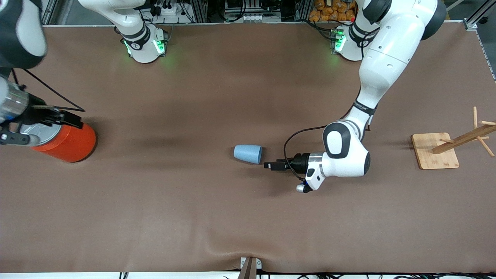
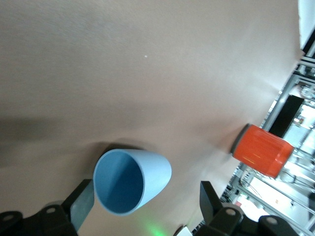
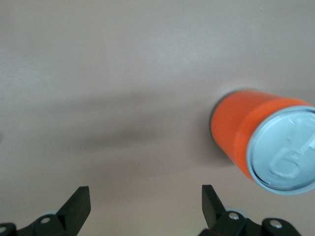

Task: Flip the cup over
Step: 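Close the left gripper on the blue cup's rim, then carry the blue cup with the left gripper toward the wooden stand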

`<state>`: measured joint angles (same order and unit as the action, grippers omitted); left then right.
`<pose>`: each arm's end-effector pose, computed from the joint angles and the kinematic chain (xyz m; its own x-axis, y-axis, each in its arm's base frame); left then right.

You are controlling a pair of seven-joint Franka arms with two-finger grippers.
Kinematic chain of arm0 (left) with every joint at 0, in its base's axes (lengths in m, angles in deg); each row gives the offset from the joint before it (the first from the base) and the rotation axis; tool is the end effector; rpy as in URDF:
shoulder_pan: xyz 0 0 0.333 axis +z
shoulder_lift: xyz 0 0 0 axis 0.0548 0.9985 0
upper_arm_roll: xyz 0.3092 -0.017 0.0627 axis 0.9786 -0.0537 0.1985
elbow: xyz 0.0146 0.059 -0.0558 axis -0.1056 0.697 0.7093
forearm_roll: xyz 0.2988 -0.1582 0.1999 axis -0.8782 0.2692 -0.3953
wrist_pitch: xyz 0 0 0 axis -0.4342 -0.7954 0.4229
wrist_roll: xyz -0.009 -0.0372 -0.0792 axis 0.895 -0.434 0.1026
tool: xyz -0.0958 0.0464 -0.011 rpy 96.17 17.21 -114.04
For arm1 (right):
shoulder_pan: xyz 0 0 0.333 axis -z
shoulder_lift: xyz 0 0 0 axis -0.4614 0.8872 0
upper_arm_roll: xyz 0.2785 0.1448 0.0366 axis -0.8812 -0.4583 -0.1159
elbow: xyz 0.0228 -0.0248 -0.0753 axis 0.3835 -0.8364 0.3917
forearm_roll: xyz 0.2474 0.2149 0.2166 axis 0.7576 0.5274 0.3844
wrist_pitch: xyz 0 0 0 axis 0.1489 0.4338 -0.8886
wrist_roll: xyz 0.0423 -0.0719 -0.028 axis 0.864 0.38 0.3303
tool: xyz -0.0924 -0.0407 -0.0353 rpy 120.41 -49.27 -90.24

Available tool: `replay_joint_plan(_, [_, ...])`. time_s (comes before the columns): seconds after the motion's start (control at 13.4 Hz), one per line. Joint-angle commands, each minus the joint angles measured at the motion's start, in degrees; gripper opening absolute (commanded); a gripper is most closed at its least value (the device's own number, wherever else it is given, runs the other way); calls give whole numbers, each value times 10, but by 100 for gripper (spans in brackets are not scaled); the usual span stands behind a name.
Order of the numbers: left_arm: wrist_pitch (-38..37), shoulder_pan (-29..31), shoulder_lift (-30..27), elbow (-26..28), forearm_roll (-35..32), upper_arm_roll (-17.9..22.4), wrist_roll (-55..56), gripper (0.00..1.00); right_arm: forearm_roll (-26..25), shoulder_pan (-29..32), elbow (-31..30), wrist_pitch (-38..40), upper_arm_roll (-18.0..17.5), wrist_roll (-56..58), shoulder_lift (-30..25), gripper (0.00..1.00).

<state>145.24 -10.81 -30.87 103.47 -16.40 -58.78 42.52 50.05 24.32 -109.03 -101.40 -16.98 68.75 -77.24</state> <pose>0.6383 -0.3214 0.1917 0.9309 0.0709 -0.3582 0.3315 -0.5754 0.7477 0.5806 -0.0268 0.5522 0.9837 -0.1301 -0.1239 -0.1304 -0.9914 0.0059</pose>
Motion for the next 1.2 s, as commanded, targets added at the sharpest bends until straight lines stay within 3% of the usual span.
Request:
replay_joint_plan(0.0, [2,-17,22,-11,48,-2,-39,87,13,28,68,77,-10,-4,-1,100])
replay_joint_plan(0.15, [2,-20,21,1,50,-2,-37,84,12,31,98,91,-13,-4,3,100])
replay_joint_plan(0.52, [2,-39,22,11,86,-2,-39,82,13,73,96,113,-61,-12,-4,100])
replay_joint_plan(0.67, [2,-49,22,11,101,-2,-39,72,13,71,91,113,-58,-12,-14,100])
replay_joint_plan(0.9, [5,-60,29,11,108,-1,-39,44,13,68,65,111,-56,-12,-50,100])
replay_joint_plan(1.05, [5,-59,29,14,109,-1,-39,12,12,68,66,112,-54,-12,-54,100])
replay_joint_plan(1.12, [5,-59,29,16,108,-1,-39,0,11,67,66,113,-51,-12,-56,100])
